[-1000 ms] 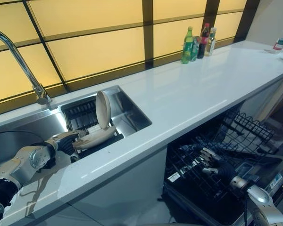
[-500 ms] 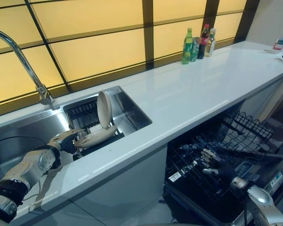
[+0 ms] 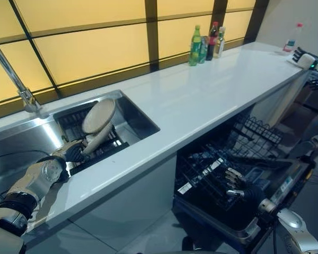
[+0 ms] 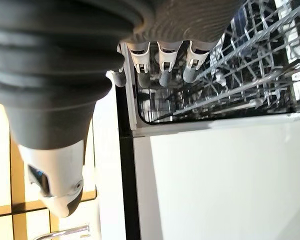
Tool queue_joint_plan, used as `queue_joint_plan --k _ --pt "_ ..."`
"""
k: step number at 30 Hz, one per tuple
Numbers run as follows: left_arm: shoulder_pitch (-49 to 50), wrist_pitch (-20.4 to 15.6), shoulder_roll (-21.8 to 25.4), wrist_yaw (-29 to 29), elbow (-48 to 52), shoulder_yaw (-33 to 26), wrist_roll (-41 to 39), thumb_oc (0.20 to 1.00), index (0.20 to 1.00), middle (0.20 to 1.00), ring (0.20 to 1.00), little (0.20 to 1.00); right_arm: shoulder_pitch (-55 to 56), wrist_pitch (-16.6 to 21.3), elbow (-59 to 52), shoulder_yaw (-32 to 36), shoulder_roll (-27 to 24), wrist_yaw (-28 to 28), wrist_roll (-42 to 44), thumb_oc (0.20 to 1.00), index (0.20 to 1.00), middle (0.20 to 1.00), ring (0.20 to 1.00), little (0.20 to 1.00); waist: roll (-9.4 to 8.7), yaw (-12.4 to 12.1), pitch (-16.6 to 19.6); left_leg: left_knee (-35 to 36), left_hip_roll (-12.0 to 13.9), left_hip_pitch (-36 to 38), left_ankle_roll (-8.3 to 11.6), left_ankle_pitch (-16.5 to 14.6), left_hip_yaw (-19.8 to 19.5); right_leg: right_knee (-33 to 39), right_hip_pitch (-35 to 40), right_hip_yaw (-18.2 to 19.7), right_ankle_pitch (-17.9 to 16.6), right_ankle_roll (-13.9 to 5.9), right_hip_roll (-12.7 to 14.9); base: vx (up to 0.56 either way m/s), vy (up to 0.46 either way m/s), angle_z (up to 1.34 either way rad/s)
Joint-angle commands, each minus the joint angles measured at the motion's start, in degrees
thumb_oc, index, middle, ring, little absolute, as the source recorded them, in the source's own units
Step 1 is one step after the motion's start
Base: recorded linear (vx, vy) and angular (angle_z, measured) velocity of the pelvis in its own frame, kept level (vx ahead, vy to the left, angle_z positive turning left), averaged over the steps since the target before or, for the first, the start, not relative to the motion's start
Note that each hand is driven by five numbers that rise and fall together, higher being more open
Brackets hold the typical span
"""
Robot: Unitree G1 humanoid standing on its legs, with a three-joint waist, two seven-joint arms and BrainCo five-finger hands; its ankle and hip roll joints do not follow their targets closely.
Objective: Pick up plates and place into dishwasher.
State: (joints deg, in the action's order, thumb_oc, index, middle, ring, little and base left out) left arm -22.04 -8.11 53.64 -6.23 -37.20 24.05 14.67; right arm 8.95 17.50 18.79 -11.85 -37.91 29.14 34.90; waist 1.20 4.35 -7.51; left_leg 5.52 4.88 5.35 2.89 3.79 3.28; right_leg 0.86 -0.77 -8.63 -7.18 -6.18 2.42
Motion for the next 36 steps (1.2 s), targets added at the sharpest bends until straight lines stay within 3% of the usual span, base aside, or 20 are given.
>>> queue_joint_plan --k 1,9,15,24,36 --pt "-2.9 -0.6 -1.8 -2.1 -3.8 1.4 -1.6 0.200 0.200 0.200 0.200 0.200 -5.6 2.5 -1.3 -0.2 -0.2 -0.2 0.3 1.000 1.000 1.000 1.000 1.000 -1.36 1.9 -1.4 -0.5 -6.7 2.3 -3.04 -3.6 2.3 4.1 6.1 1.3 2.4 -1.39 2.3 0.00 -0.011 0.07" --pt "-2.5 -0.8 -0.5 1.1 -2.7 0.6 -0.1 0.200 0.200 0.200 0.200 0.200 -5.2 2.6 -2.2 -0.3 0.2 -0.3 0.5 1.000 1.000 1.000 1.000 1.000 -1.07 1.8 -1.0 -0.5 -6.7 2.5 -2.91 -3.7 2.3 4.1 6.4 1.2 2.5 -1.40 2.3 0.01 -0.012 -0.03" --pt "-1.7 -3.2 1.2 4.0 -0.1 -0.6 3.5 0.200 0.200 0.200 0.200 0.200 -4.8 2.4 -3.0 -0.4 0.3 -0.2 1.0 1.000 1.000 1.000 1.000 1.000 -0.79 1.4 -0.7 -0.5 -6.7 2.5 -2.68 -3.7 2.0 4.1 6.6 0.9 2.7 -1.35 2.4 0.00 0.000 0.00" --pt "0.6 -3.7 7.0 3.9 14.4 -3.3 1.3 0.200 0.200 0.200 0.200 0.200 -3.7 3.0 -5.3 0.0 0.6 -0.5 1.9 1.000 1.000 1.000 1.000 1.000 -0.30 0.3 -0.2 -0.5 -6.7 2.7 -2.48 -3.7 1.3 4.1 7.1 0.2 3.0 -1.23 2.6 0.00 -0.030 0.02" --pt "6.1 -5.4 12.0 3.0 30.4 -13.1 0.8 0.200 0.200 0.200 0.200 0.200 -4.7 4.4 -13.7 2.4 -0.4 -1.4 2.9 1.000 1.000 1.000 1.000 1.000 0.44 -1.6 0.9 -0.5 -6.6 2.9 -2.37 -3.5 0.4 4.1 7.8 -0.7 3.3 -1.04 2.8 0.00 -0.024 0.00"
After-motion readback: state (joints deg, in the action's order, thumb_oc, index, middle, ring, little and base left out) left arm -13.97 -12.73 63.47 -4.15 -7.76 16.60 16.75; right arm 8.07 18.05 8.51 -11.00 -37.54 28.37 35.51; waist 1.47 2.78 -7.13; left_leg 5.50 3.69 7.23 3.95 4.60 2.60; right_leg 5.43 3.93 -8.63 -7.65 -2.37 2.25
